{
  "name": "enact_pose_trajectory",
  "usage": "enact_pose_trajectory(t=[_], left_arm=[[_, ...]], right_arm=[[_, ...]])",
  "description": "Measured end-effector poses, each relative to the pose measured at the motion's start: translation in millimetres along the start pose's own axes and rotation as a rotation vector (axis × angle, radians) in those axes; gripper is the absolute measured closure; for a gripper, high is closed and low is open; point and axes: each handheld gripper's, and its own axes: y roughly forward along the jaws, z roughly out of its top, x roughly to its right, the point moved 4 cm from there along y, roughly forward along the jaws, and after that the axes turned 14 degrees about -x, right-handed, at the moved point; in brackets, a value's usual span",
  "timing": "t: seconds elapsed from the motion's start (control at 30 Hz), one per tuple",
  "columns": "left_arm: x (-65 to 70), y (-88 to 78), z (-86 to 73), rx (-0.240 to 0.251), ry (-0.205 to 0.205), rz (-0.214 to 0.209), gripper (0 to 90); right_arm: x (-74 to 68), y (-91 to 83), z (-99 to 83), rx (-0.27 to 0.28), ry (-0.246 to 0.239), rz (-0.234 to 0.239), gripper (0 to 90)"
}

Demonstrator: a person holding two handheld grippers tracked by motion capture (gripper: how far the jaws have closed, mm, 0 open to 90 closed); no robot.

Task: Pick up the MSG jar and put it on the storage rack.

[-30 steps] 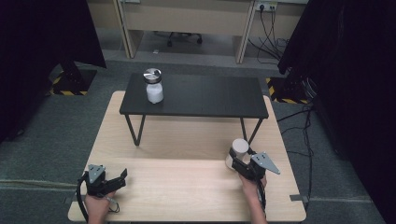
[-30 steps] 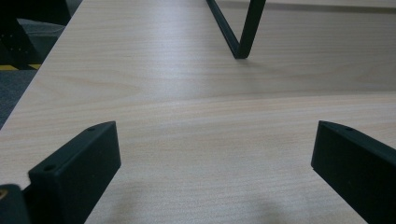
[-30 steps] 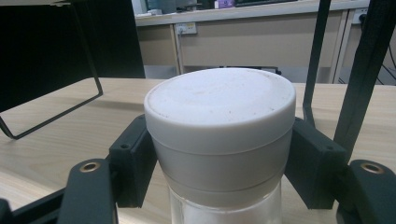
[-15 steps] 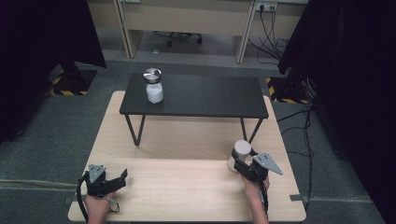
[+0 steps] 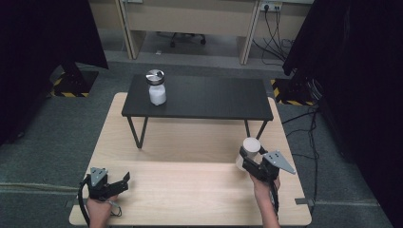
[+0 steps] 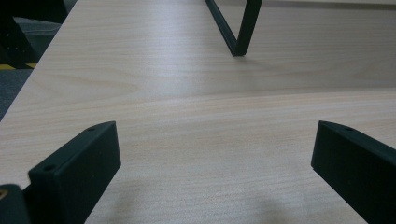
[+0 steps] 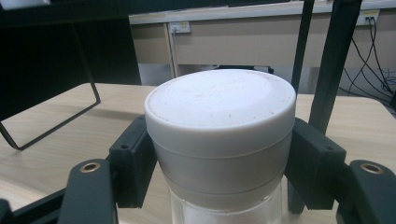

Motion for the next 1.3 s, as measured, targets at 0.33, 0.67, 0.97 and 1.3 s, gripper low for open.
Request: enact_pose_trajectory(t=[0.33, 0.67, 0.97, 1.3], left_arm=[[1.2, 0.0, -0.4, 0.001, 0.002, 0.003, 0.6], [1.6, -0.1, -0.3, 0.001, -0.002, 0.007, 0.7], [2.2, 0.1, 0.4, -0.004, 0.001, 0.011, 0.8], [2.4, 0.4, 0.8, -0.007, 0.004, 0.011, 0.9]], right_arm=[[-2.9, -12.0, 32.6, -0.008, 0.006, 0.021, 33.3], [-5.3, -22.9, 69.7, 0.005, -0.027, 0.026, 33.3], [-7.0, -27.2, 92.7, 0.005, -0.028, 0.034, 33.3], [-4.4, -31.9, 114.8, 0.013, -0.02, 0.029, 33.3]])
